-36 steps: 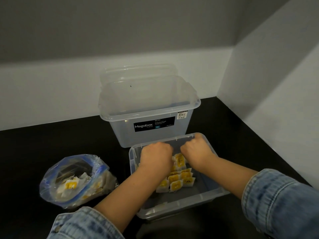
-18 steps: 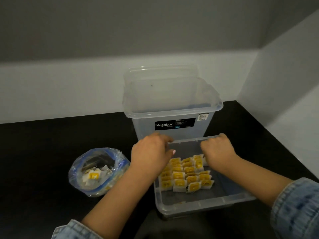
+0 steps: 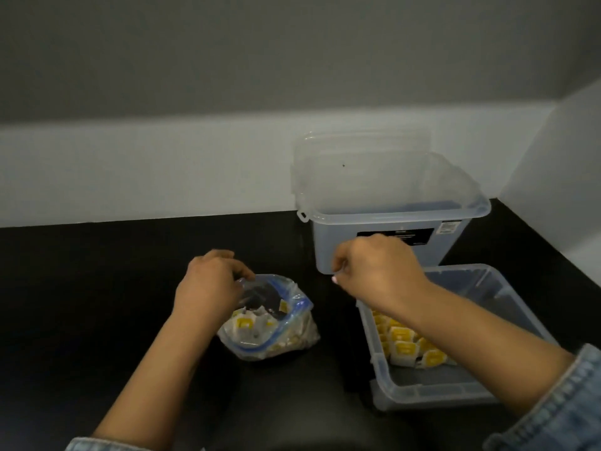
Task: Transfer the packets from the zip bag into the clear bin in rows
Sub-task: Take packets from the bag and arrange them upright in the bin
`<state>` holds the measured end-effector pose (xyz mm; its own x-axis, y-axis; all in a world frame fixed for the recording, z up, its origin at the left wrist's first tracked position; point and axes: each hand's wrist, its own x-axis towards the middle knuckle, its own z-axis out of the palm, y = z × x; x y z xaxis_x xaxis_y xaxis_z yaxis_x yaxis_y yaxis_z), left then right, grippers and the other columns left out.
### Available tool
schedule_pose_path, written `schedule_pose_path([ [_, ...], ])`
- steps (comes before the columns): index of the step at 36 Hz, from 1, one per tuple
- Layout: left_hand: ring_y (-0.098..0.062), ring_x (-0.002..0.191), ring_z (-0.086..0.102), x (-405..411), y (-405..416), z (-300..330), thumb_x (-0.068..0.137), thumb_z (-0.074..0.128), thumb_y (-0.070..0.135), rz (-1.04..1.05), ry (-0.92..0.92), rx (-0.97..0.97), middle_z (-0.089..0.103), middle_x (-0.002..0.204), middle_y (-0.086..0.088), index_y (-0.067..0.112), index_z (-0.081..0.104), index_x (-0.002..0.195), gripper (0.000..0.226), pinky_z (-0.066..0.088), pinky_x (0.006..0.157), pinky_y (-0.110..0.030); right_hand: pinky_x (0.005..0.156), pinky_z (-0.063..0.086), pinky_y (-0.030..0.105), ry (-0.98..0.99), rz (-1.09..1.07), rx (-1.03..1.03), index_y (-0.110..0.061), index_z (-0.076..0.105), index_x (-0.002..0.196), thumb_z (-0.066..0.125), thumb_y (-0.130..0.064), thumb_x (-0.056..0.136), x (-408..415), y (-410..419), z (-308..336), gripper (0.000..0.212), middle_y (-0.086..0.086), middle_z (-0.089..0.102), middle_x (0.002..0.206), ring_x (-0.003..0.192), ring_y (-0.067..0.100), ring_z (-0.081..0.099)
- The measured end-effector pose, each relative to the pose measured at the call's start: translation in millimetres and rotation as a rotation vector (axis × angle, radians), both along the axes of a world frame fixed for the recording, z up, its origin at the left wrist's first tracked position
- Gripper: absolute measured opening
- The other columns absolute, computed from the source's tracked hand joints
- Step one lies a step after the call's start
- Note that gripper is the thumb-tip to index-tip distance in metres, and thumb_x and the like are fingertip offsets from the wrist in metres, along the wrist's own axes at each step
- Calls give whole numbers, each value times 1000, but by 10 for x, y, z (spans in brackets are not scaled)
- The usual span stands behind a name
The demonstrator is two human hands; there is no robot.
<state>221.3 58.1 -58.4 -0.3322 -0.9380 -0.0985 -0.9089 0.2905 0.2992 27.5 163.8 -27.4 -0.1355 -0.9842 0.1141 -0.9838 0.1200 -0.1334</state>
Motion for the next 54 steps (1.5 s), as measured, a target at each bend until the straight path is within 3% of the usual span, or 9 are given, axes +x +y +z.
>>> schedule_pose_path([
  [8, -20, 138, 25, 243, -54, -334, 82, 68, 30, -104, -140, 145, 23, 154, 6, 47, 50, 127, 51, 40, 104, -39, 75, 45, 29, -177, 130, 160, -37, 63, 117, 46, -31, 96, 694, -368, -453, 28, -3, 66, 111, 98, 19, 62],
  [13, -22, 144, 7, 287, 64, -488, 76, 72, 33, -181, -155, 155, 4, 158, 6, 45, 31, 139, 77, 36, 106, -41, 70, 38, 31, 26, 78, 279, -27, 60, 119, 47, -24, 95, 843, -401, -806, 28, 3, 63, 112, 100, 23, 59],
  [18, -25, 145, -2, 332, 227, -559, 78, 70, 38, -246, -177, 108, -12, 158, 2, 42, 20, 144, 84, 37, 105, -39, 74, 40, 31, 85, 51, 285, -21, 59, 114, 49, -23, 95, 858, -270, -897, 22, 3, 64, 108, 99, 23, 61],
  [26, -22, 142, 12, 335, 315, -666, 77, 72, 41, -278, -147, 183, -25, 154, 3, 37, 7, 147, 95, 40, 99, -34, 73, 40, 30, 129, -30, 423, -17, 62, 106, 56, -27, 92, 978, -284, -914, 19, 3, 64, 103, 97, 21, 61],
  [32, -23, 142, 12, 322, 291, -711, 76, 75, 37, -284, -107, 244, -30, 152, 5, 37, 6, 147, 98, 39, 105, -39, 78, 44, 33, 258, -69, 638, -11, 58, 105, 61, -36, 88, 1177, -388, -885, 30, 7, 60, 99, 93, 22, 58],
  [37, -23, 142, 14, 314, 233, -707, 76, 76, 32, -280, -87, 275, -29, 152, 4, 38, 11, 146, 96, 38, 104, -38, 88, 44, 35, 304, -63, 765, -7, 53, 120, 59, -21, 91, 1251, -495, -907, 33, 10, 57, 120, 113, 25, 54],
  [46, -19, 139, 24, 375, 157, -672, 79, 71, 36, -273, 38, 210, -20, 156, 4, 41, 20, 144, 83, 40, 99, -31, 78, 48, 32, 139, -171, 545, -14, 57, 114, 60, -20, 90, 1034, -516, -881, 26, 6, 60, 109, 100, 21, 59],
  [50, -19, 137, 30, 361, 125, -652, 77, 72, 37, -263, 70, 200, -17, 157, 5, 40, 22, 143, 83, 41, 100, -33, 67, 44, 27, 40, -193, 430, -18, 61, 106, 61, -24, 88, 995, -513, -801, 18, -1, 50, 84, 82, 15, 56],
  [54, -17, 136, 33, 358, 100, -622, 78, 71, 36, -248, 60, 229, -15, 157, 6, 39, 23, 143, 81, 40, 97, -29, 67, 46, 25, -89, -206, 324, -25, 61, 106, 64, -27, 85, 954, -493, -698, 21, -5, 56, 86, 87, 15, 61],
])
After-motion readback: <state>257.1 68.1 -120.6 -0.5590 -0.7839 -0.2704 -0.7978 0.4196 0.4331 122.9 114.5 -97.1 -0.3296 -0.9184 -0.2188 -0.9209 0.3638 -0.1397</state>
